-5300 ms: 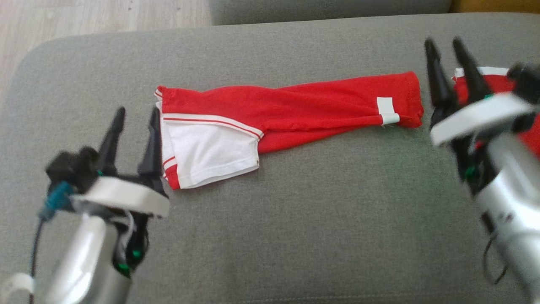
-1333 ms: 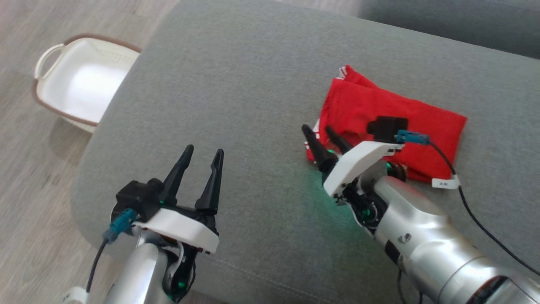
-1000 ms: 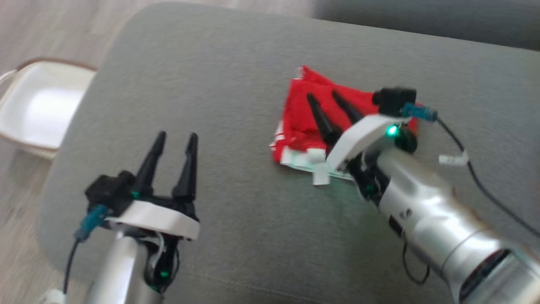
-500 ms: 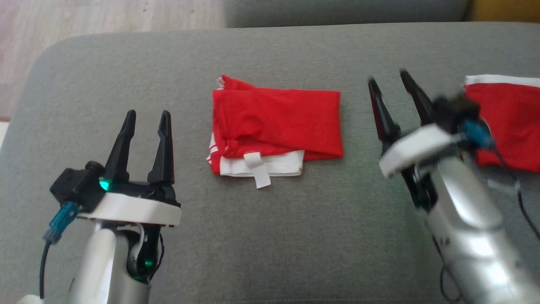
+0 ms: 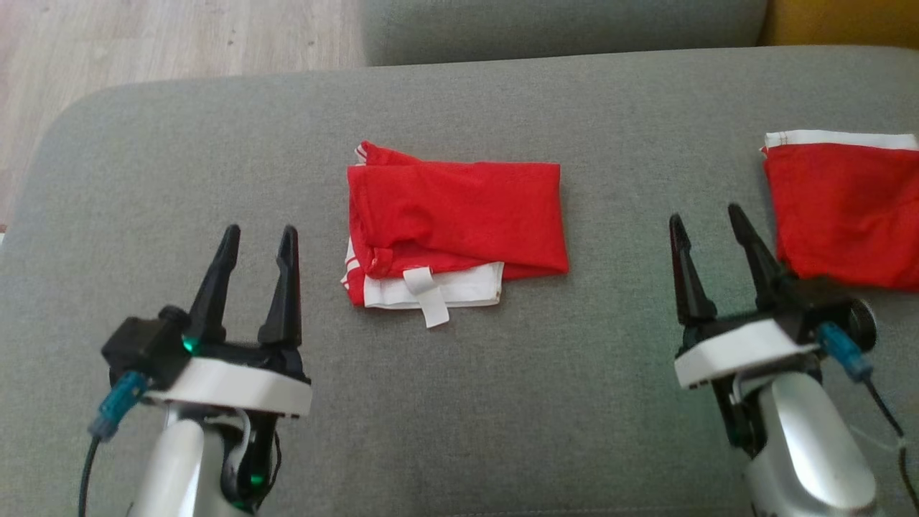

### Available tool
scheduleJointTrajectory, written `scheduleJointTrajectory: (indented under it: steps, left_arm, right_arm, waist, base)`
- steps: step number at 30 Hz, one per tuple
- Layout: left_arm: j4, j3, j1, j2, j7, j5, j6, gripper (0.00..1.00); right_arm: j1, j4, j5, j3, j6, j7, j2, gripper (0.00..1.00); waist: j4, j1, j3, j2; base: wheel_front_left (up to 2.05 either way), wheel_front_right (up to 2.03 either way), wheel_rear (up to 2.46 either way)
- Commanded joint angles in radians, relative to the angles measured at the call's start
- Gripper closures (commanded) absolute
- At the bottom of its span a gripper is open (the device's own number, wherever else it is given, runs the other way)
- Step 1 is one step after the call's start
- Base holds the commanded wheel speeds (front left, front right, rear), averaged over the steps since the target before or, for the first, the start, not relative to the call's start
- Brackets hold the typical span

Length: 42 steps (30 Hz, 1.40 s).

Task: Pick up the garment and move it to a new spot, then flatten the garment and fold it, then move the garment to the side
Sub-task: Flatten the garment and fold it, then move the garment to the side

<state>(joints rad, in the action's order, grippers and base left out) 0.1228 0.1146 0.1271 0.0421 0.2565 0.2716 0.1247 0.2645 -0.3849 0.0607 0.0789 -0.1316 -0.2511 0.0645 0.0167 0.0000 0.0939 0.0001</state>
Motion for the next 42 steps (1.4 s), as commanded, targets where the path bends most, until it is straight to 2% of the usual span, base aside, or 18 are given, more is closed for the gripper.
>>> scheduleJointTrajectory:
  steps: [1,15,23,29,36,42]
  left_arm:
    - [-0.03,-0.031,0.022,0.008,0.005,-0.01,0.006,0.0]
    - [-0.034,-0.009,0.024,0.008,0.005,-0.007,0.006,0.0]
    - [-0.037,0.03,0.067,0.008,0.005,0.003,0.006,0.0]
    - [-0.029,0.063,0.099,0.008,0.005,0.022,0.006,0.0]
    - [-0.018,0.088,0.116,0.008,0.005,0.04,0.006,0.0]
    - [-0.011,0.092,0.119,0.008,0.005,0.047,0.006,0.0]
  right_arm:
    - [0.009,0.048,0.008,0.019,0.001,-0.011,-0.014,0.0]
    - [-0.018,0.069,0.02,0.012,0.001,-0.011,-0.014,0.0]
    - [0.074,0.004,-0.025,0.006,0.001,0.041,-0.014,0.0]
    - [0.17,-0.083,0.021,0.031,0.001,0.131,-0.014,0.0]
    - [0.26,-0.249,0.091,0.022,0.001,0.256,-0.014,0.0]
    - [0.313,-0.374,0.18,0.04,0.001,0.306,-0.014,0.0]
  waist:
    - [0.001,0.0,-0.002,-0.0001]
    - [0.02,0.0,0.018,-0.0001]
    - [0.069,0.0,0.094,-0.0001]
    - [0.126,0.0,0.14,-0.0001]
    - [0.188,0.0,0.165,-0.0001]
    - [0.214,0.0,0.17,-0.0001]
  base:
    - [0.0,0.0,0.0]
    - [0.0,0.0,0.0]
    - [0.0,0.0,0.0]
    - [0.0,0.0,0.0]
    - [0.0,0.0,0.0]
    - [0.0,0.0,0.0]
